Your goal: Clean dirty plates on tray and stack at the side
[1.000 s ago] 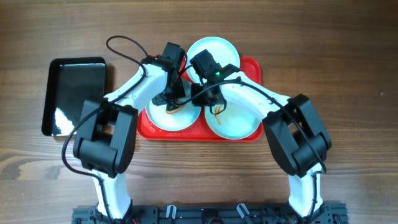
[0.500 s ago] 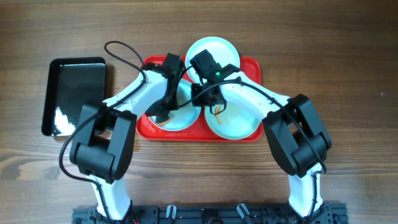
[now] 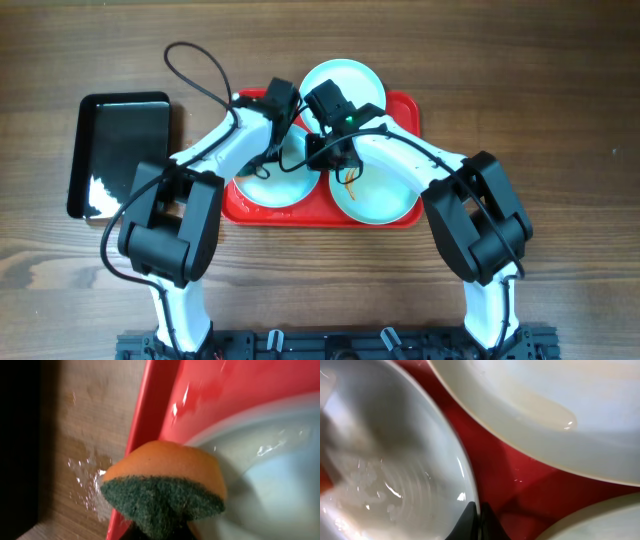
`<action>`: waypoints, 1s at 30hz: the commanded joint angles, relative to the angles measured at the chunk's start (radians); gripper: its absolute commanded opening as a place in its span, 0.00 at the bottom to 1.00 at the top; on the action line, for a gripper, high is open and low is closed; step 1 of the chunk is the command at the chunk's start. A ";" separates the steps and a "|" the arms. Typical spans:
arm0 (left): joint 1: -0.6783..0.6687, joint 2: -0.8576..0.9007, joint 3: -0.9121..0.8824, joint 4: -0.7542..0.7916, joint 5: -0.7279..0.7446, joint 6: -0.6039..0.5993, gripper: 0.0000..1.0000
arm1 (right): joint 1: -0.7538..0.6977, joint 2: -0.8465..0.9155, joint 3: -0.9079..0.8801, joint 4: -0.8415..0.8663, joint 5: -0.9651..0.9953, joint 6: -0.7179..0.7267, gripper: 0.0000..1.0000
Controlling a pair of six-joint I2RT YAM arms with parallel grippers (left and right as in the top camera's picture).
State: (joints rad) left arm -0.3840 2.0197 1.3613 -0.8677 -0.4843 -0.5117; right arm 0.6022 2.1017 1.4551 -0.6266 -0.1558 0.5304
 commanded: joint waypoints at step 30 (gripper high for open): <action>0.529 -0.311 0.103 -0.212 0.496 0.075 0.04 | 0.098 -0.293 0.072 -0.014 0.442 -0.310 0.04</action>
State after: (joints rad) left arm 0.1257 1.7229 1.4528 -1.0664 -0.0242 -0.4835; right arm 0.6262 1.8511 1.5082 -0.6456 0.0059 0.3210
